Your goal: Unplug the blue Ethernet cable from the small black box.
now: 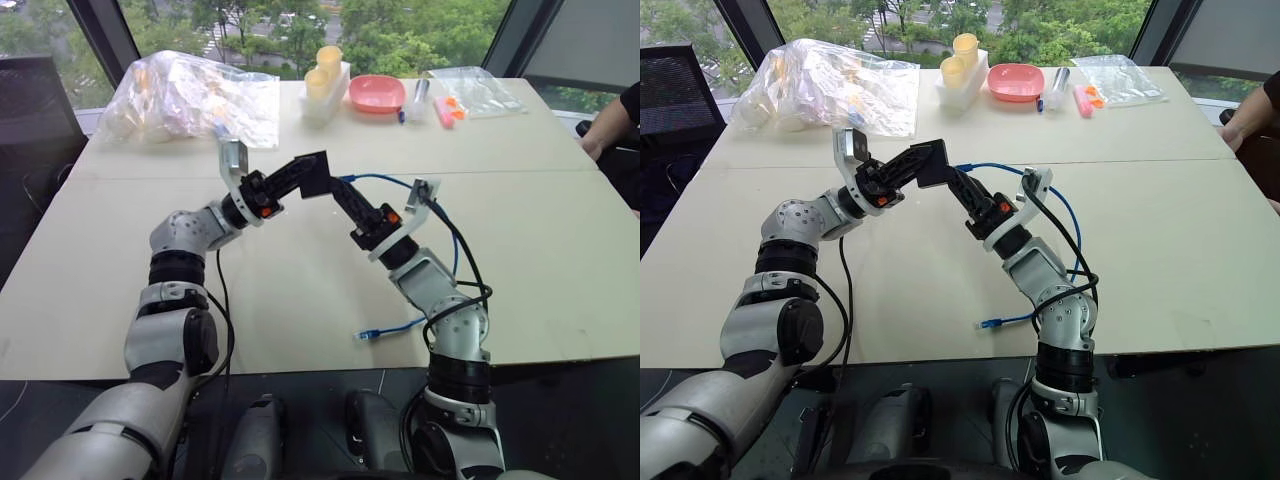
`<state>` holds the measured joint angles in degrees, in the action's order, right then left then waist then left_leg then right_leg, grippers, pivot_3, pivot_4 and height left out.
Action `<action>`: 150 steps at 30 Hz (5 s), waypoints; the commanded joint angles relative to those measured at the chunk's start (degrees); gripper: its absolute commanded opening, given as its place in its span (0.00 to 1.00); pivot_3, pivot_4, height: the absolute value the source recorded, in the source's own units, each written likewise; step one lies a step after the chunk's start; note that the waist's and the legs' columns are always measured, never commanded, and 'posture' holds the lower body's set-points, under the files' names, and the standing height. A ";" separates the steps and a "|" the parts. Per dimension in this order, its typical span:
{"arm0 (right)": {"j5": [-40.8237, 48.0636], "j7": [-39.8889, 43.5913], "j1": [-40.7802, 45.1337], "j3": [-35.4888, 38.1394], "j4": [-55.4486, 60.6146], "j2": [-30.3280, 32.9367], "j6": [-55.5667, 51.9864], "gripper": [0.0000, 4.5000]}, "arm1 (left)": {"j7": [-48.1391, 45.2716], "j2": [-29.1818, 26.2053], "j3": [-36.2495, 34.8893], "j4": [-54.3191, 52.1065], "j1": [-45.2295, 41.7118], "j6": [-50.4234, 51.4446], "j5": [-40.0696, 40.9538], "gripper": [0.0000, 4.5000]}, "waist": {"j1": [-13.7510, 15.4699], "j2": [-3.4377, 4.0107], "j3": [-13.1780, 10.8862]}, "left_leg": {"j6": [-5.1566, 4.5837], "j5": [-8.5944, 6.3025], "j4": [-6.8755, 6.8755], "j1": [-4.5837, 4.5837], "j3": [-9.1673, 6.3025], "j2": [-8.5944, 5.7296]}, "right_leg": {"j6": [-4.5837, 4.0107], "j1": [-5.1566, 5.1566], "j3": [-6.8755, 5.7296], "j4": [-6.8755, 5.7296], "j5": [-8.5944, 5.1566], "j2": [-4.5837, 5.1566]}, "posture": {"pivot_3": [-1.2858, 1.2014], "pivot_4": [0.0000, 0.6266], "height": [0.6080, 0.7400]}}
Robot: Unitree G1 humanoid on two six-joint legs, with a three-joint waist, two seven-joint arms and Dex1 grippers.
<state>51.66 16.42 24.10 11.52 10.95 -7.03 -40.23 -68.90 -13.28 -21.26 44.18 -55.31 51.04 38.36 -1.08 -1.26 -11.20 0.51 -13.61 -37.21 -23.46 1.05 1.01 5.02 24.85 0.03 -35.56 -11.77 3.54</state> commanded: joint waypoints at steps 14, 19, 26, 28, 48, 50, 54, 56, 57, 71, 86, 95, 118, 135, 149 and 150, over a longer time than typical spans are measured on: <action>2.26 -2.12 1.18 1.56 -0.19 -0.75 5.87 0.01 | 1.94 -1.95 -1.10 -1.16 0.16 -1.33 3.10 0.12 | 0.00 0.00 0.00 | 0.00 0.00 0.01 -0.01 0.00 0.00 | 0.00 0.00 0.00 0.04 0.00 0.00 | 0.52 0.24 1.00; 2.70 -3.44 2.65 6.27 -2.02 2.73 10.01 0.01 | 1.04 -5.44 -1.26 -0.15 0.48 -1.16 3.08 0.12 | -0.05 0.00 0.00 | 0.00 0.00 0.02 0.00 0.00 0.01 | -0.01 0.00 0.00 0.04 0.00 0.00 | 0.52 0.24 1.00; 2.93 -2.78 3.55 7.36 -4.42 7.29 11.42 0.01 | -0.21 -6.30 1.04 0.98 -0.12 -1.95 2.40 0.12 | 0.14 0.00 0.00 | 0.00 0.00 0.03 -0.04 0.01 -0.02 | 0.00 -0.01 0.00 0.13 0.00 0.04 | 0.52 0.24 1.00; 2.61 -2.74 3.67 6.77 -4.43 7.48 11.75 0.01 | 0.00 -5.89 1.12 1.52 -0.50 -2.75 2.45 0.12 | 0.10 0.00 0.00 | 0.00 0.00 0.03 -0.04 0.01 -0.02 | 0.00 0.00 0.00 0.13 0.00 0.03 | 0.52 0.24 1.00; 2.91 3.55 -1.50 -3.79 0.38 5.80 5.97 0.69 | -1.35 -2.18 2.48 -2.50 0.88 0.34 4.61 0.12 | -0.02 0.00 0.00 | 0.00 0.00 0.08 -0.03 0.01 0.01 | 0.00 0.01 0.01 0.13 0.00 -0.01 | 0.52 0.24 1.00; 4.10 3.29 -1.44 -3.34 0.37 5.18 5.69 0.69 | -1.21 -1.98 2.51 -3.11 1.26 0.67 4.79 0.12 | 0.02 0.00 0.00 | 0.00 0.00 0.08 -0.03 0.02 0.01 | 0.00 0.01 0.01 0.13 0.00 0.00 | 0.52 0.24 1.00; 4.63 3.15 -1.24 -3.27 -0.12 4.78 5.78 0.69 | -1.13 -1.74 2.51 -3.53 1.65 0.98 4.80 0.12 | 0.14 0.00 0.00 | 0.00 0.00 0.07 -0.04 0.02 0.01 | 0.00 0.01 0.01 0.15 0.00 0.01 | 0.52 0.24 1.00; 4.73 3.40 -1.22 -3.52 -0.20 4.77 5.68 0.69 | -0.79 -1.62 2.25 -3.52 1.66 1.12 4.82 0.12 | 0.11 0.00 0.00 | 0.00 0.00 0.07 -0.04 0.02 0.00 | 0.00 0.00 0.01 0.17 0.00 0.02 | 0.52 0.24 1.00; 4.68 3.50 -1.29 -3.74 -0.13 4.77 5.60 0.69 | -0.68 -1.53 2.21 -3.59 1.69 1.17 4.84 0.12 | 0.11 0.00 0.00 | 0.00 0.00 0.07 -0.04 0.02 0.00 | 0.00 0.00 0.01 0.17 0.00 0.02 | 0.52 0.24 1.00; 3.62 4.16 -2.19 -5.33 -0.21 4.42 6.07 0.05 | -0.62 -1.06 2.51 -4.22 2.22 1.78 4.74 0.12 | 0.06 0.00 0.00 | 0.00 0.00 0.08 -0.04 0.02 0.01 | 0.00 0.01 0.01 0.16 0.00 0.01 | 0.52 0.24 1.00; 4.30 0.18 0.24 3.50 -4.05 6.19 10.51 0.01 | 0.21 -5.89 0.14 -0.85 1.09 -0.58 4.16 0.12 | -0.02 0.00 0.00 | 0.00 0.00 0.08 -0.03 0.02 0.01 | -0.01 0.01 0.01 0.16 0.00 0.01 | 0.52 0.24 1.00; 4.77 -0.52 1.38 5.76 -5.73 7.95 11.54 0.01 | -0.91 -7.30 1.19 0.28 0.41 -1.16 3.93 0.12 | 0.24 0.02 0.00 | -0.01 -0.01 0.16 -0.07 0.03 0.00 | 0.00 0.01 0.00 0.28 -0.01 0.04 | 0.52 0.24 1.00; -28.36 -9.61 -0.67 -9.07 -6.99 37.04 -5.78 0.96 | 28.58 13.31 23.01 9.80 1.50 -67.92 -32.63 0.12 | 0.38 0.06 0.03 | -0.13 -0.06 0.05 -0.56 0.30 -0.07 | 0.19 0.53 0.36 0.35 0.12 -0.02 | 0.52 0.24 1.00; -23.06 -7.28 -5.05 -0.99 7.02 32.13 -15.49 1.00 | 32.86 14.99 22.83 18.81 -0.51 -74.71 -35.97 0.84 | 0.57 0.03 0.04 | -0.15 -0.07 -0.21 -0.77 0.27 -0.10 | 0.32 0.52 0.33 0.44 0.20 0.03 | 0.52 0.24 1.00; -21.48 4.26 -11.16 1.56 12.60 33.74 -4.48 1.00 | 21.56 -7.69 17.57 -36.20 13.28 -23.36 -17.69 0.99 | -0.07 0.09 0.06 | -0.15 -0.07 -0.10 -0.63 0.23 -0.03 | 0.32 0.53 0.36 0.29 0.20 -0.01 | 0.52 0.24 1.00; -22.10 4.79 -11.76 2.03 12.86 33.68 -2.16 1.00 | 21.33 -9.84 17.12 -39.43 15.55 -20.44 -16.65 0.99 | -0.02 0.11 0.07 | -0.14 -0.07 -0.11 -0.58 0.23 -0.03 | 0.32 0.51 0.35 0.26 0.20 -0.01 | 0.52 0.24 1.00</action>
<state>29.77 19.80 12.76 11.32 20.82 26.14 -47.03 -46.47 -21.42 -3.36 10.98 -42.21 24.96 18.77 -1.10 -1.16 -11.13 0.37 -13.68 -37.31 -24.00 1.30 0.98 5.34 25.34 0.39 -35.30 -11.58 3.53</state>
